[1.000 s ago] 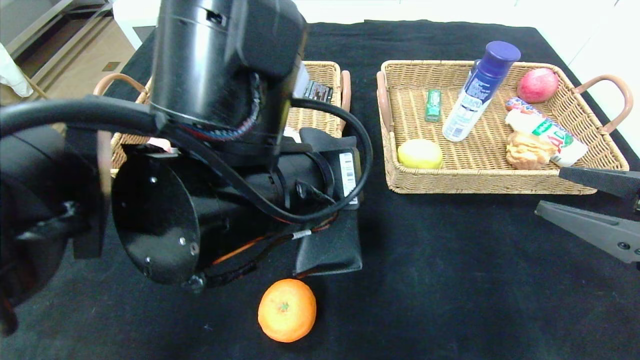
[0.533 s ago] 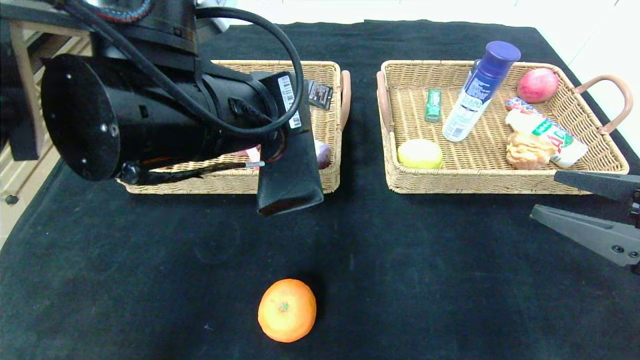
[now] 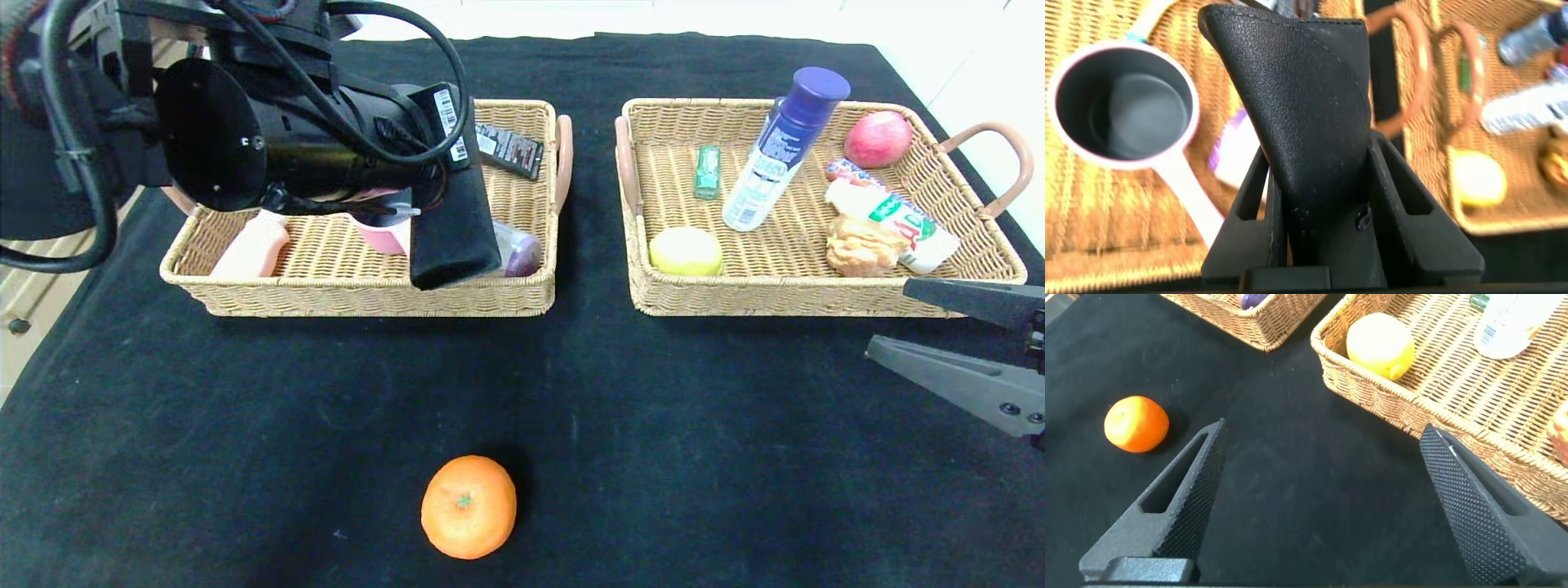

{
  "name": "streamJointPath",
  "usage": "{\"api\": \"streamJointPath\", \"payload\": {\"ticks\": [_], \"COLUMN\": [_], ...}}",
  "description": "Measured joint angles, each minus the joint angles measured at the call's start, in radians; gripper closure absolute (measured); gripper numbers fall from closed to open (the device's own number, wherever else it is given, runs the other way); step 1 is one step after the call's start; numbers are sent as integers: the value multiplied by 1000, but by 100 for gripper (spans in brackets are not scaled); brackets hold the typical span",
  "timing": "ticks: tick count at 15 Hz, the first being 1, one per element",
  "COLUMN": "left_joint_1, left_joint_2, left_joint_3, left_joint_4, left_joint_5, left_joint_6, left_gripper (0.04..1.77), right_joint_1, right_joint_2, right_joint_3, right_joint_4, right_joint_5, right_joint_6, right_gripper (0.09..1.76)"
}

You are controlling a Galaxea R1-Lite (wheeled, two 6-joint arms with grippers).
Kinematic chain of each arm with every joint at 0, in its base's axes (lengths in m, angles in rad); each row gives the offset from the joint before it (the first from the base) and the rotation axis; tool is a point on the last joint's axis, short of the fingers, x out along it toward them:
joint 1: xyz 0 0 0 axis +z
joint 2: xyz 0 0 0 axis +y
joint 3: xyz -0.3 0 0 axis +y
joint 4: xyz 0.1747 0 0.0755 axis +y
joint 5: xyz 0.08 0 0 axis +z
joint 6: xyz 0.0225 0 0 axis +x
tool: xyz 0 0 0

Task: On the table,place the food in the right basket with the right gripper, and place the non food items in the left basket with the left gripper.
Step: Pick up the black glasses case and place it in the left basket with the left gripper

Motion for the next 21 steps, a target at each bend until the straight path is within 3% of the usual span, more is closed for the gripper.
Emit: {"api": "streamJointPath", "payload": {"ticks": [5,12,17,18,21], "left_joint_1": [78,140,181,183,184], "left_joint_2": [83,172,207,209,213], "left_joint_3": [-88,-216,-231,-230,-222], "left_joint_4": [-44,-27,-27,-28,-29], "left_joint_5": [-61,-66,-76,-76,-77], "left_joint_6": [2,2,2,2,1], "left_gripper": [115,115,116,114,80], "right_joint_1": [1,3,10,11,11], "right_joint_2": [-2,-5,-5,-5,-5], "right_joint_3": [0,4,6,6,6], "right_joint_4": [0,-2,0,0,0], "right_joint_5": [0,1,1,1,1], "right_joint_6": [0,-1,-1,-1,-1], "right_gripper": [14,14,14,14,14]}}
